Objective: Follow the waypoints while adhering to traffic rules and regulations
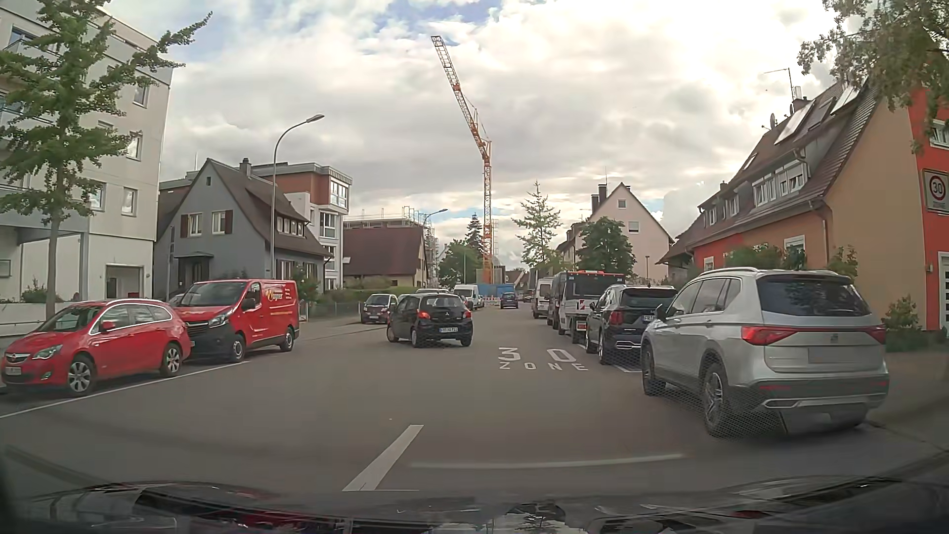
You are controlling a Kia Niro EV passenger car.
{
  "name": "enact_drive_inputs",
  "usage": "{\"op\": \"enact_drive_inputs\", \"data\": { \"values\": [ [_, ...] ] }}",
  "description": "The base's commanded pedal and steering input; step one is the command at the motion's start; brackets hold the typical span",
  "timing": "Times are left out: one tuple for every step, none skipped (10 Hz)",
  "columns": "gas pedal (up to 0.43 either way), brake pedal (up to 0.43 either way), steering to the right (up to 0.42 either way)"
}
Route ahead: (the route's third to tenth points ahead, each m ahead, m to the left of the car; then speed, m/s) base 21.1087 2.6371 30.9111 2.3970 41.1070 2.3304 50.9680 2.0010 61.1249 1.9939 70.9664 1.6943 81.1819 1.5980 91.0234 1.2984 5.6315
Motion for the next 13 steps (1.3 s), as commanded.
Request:
{"op": "enact_drive_inputs", "data": {
  "values": [
    [0.079, 0.000, 0.008],
    [0.079, 0.000, 0.008],
    [0.079, 0.000, 0.008],
    [0.079, 0.000, 0.007],
    [0.079, 0.000, 0.007],
    [0.079, 0.000, 0.006],
    [0.079, 0.000, 0.006],
    [0.079, 0.000, 0.006],
    [0.079, 0.000, 0.006],
    [0.079, 0.000, 0.006],
    [0.079, 0.000, 0.006],
    [0.079, 0.000, 0.006],
    [0.079, 0.000, 0.006]
  ]
}}
